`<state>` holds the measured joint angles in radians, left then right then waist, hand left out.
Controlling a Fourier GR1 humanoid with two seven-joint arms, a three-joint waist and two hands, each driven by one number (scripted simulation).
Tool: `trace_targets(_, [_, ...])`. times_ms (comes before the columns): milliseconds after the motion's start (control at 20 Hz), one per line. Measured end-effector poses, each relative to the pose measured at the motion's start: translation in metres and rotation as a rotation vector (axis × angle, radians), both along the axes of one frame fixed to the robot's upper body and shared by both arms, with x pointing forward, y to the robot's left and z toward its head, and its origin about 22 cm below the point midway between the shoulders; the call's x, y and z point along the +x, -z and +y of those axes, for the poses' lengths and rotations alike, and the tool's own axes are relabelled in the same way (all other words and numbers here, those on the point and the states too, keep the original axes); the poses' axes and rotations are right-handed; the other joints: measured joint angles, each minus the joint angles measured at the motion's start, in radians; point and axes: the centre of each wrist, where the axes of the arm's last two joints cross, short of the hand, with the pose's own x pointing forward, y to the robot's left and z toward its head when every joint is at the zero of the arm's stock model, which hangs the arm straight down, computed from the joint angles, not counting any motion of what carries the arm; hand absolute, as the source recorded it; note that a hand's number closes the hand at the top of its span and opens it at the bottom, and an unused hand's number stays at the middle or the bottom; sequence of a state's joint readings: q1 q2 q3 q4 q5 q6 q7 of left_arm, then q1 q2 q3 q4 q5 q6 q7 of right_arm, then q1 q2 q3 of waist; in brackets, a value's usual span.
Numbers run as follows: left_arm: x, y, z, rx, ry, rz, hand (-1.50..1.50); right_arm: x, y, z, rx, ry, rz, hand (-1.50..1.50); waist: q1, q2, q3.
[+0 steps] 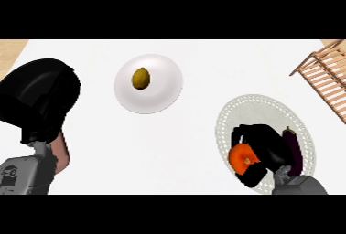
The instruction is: Pick the squash from the placemat and place it in the tiered shelf
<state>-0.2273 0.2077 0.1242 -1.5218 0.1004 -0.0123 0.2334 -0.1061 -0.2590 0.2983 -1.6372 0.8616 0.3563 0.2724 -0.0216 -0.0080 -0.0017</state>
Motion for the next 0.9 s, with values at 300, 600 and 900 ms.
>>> trace_targets(300, [-0.003, -0.004, 0.006, 0.000, -0.008, 0.003, 0.00, -0.074, -0.033, 0.045, 0.121, 0.010, -0.115, 1.50, -0.008, -0.004, 0.001])
trace_targets(600, [-0.006, -0.005, 0.009, 0.001, -0.012, -0.003, 0.00, -0.114, -0.096, 0.045, 0.334, 0.117, -0.331, 1.50, -0.007, -0.003, 0.001])
trace_targets(900, [-0.003, -0.002, 0.009, 0.004, -0.009, -0.001, 0.00, -0.106, -0.117, 0.043, 0.380, 0.239, -0.410, 1.50, -0.002, 0.002, 0.000])
